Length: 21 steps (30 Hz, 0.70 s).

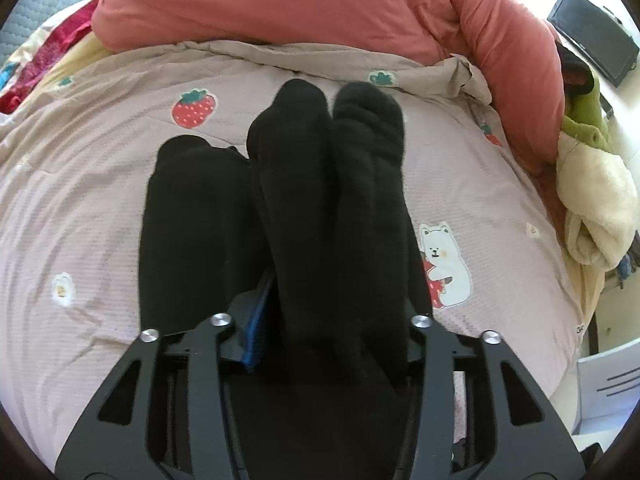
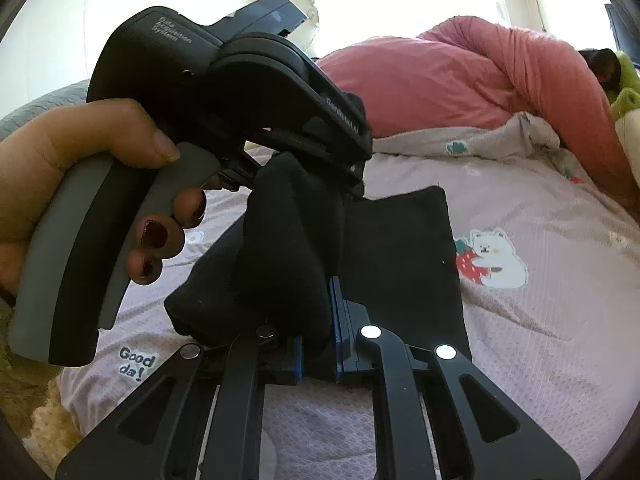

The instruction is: Fold small clothes

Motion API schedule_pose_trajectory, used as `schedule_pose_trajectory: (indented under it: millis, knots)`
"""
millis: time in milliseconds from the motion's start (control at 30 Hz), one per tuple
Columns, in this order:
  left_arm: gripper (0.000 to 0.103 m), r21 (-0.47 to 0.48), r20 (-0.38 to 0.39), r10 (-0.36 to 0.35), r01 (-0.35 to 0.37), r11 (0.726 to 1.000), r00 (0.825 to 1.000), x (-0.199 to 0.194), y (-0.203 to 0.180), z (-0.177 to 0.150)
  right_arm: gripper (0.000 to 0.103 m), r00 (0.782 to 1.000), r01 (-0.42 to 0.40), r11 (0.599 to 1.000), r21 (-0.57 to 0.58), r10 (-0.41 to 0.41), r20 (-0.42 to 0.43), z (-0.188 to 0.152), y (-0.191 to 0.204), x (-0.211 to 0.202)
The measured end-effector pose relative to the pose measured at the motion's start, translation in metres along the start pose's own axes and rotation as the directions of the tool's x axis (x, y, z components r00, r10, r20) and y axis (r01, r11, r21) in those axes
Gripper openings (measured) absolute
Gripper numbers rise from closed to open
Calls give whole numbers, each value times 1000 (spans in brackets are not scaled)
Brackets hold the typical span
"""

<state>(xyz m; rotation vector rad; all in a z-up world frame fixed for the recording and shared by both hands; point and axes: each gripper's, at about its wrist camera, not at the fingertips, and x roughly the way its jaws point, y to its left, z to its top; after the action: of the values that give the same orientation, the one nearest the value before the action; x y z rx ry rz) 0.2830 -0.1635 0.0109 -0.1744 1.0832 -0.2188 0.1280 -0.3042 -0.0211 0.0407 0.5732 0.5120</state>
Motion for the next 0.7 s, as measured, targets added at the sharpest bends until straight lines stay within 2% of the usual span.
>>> schedule_pose_trajectory:
  millis: [33,67,133,267,333,367,433,467,500,533,600,700]
  knots:
    - [63,-7,-2,-24,24,1000,1000,1,1,0,9,1000,-3,1000,9,3,-4,0,-2,1]
    - [75,-22,5,-57,57,998,998,0,2,0,9,1000,-4,1000,19,5,-11,-1,-4,2]
    - [76,-41,37,-111,113,993,993,-5,2,0,10,999,3,999,52,-2,-33,-3,-11,4]
    - [76,-38,97,-104,108,993,990,-21,8,-3,16,994,-21,985,174,39,-99,-10,-34,11]
    - [76,-43,108,-69,74,996,992,-27,18,-8,27,989,-62,963,261,94,-114,-15,-47,10]
    - [76,-43,110,-57,62,997,992,-29,23,-11,29,984,-93,951,296,133,-120,-15,-53,9]
    - [76,-39,116,-17,21,999,993,-31,32,-18,39,980,-123,936,329,167,-112,-13,-59,6]
    - [76,-36,120,11,-7,999,993,-32,37,-23,51,974,-152,925,348,201,-109,-11,-63,5]
    - [76,-38,120,31,-26,999,992,-32,42,-28,55,969,-172,916,362,223,-103,-8,-67,6]
    - [76,-41,121,37,-32,999,992,-31,46,-31,60,965,-193,903,384,246,-92,-5,-73,6]
    - [76,-43,120,44,-40,998,992,-31,53,-38,62,950,-232,869,438,299,-91,1,-84,14]
    - [76,-37,115,53,-49,998,992,-29,58,-48,63,917,-274,801,533,385,-106,9,-99,37]
